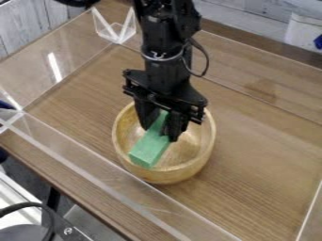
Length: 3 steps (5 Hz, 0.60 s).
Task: Put the green block in the brown bowl
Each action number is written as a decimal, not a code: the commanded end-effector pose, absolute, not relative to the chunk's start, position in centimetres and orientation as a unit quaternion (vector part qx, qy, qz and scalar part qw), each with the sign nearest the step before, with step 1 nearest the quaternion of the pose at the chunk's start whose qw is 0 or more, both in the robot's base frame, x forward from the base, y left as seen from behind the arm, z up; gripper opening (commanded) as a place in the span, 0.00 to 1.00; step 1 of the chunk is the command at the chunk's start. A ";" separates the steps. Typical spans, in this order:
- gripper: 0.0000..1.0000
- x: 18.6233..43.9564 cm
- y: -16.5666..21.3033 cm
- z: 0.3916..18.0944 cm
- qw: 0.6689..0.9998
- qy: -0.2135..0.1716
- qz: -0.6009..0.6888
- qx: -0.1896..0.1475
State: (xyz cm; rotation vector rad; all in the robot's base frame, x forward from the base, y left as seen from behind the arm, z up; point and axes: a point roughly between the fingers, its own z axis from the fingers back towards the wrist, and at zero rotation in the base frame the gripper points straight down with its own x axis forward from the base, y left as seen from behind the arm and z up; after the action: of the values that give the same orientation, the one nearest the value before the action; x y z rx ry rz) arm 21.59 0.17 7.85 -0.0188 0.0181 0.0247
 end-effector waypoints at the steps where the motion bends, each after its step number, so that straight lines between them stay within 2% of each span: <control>1: 0.00 22.7 0.0 8.8 1.000 -0.011 0.008 -0.009; 3: 0.00 23.1 -0.2 8.7 1.000 -0.009 0.005 -0.011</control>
State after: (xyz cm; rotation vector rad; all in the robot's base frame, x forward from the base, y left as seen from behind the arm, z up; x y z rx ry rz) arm 22.01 -0.14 7.60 -0.0214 0.0320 0.0140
